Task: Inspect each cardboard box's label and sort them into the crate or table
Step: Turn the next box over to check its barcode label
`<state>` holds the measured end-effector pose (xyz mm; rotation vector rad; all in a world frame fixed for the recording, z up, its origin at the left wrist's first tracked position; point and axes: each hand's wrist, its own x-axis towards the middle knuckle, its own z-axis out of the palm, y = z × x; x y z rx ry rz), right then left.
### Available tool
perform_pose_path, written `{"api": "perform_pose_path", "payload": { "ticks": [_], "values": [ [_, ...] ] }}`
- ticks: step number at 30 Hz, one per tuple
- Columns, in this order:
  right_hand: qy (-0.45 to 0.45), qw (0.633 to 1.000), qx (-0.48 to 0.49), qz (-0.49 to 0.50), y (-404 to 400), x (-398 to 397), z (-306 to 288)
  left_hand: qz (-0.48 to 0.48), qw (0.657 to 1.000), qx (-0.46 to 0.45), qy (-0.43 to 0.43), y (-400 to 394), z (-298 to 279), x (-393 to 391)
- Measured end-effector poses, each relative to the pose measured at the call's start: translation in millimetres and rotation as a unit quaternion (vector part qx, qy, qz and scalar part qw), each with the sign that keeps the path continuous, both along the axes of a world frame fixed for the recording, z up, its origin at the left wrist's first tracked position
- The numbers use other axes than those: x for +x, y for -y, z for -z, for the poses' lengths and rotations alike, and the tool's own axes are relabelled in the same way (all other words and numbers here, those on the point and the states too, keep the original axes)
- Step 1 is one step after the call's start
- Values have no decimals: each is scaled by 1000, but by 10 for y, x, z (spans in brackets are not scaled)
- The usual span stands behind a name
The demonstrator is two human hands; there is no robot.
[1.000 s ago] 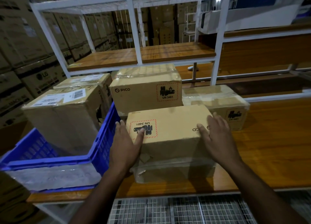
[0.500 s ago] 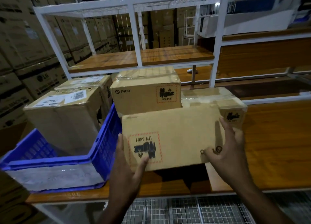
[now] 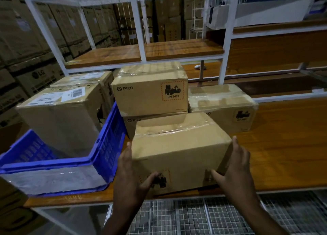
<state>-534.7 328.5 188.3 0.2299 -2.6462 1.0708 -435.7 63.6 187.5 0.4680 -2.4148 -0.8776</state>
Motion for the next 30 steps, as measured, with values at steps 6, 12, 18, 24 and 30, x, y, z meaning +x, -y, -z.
{"api": "perform_pose_path", "payload": {
  "ticks": [6,12,18,24,30],
  "values": [
    [-36,983,163,-83,117,-67,77,52,979,-166,103,45,171,-161],
    [-42,945,301,-119,284,-116,21,99,939,-311,111,-51,126,-302],
    [-42,943,292,-156,365,-193,-18,112,951,-270,99,-105,148,-400],
    [-32,944,283,-166,387,-217,-59,111,946,-283,115,-93,131,-437],
    [-13,920,348,-181,542,-247,-103,155,927,-314,131,-97,56,-538]
  ]
}}
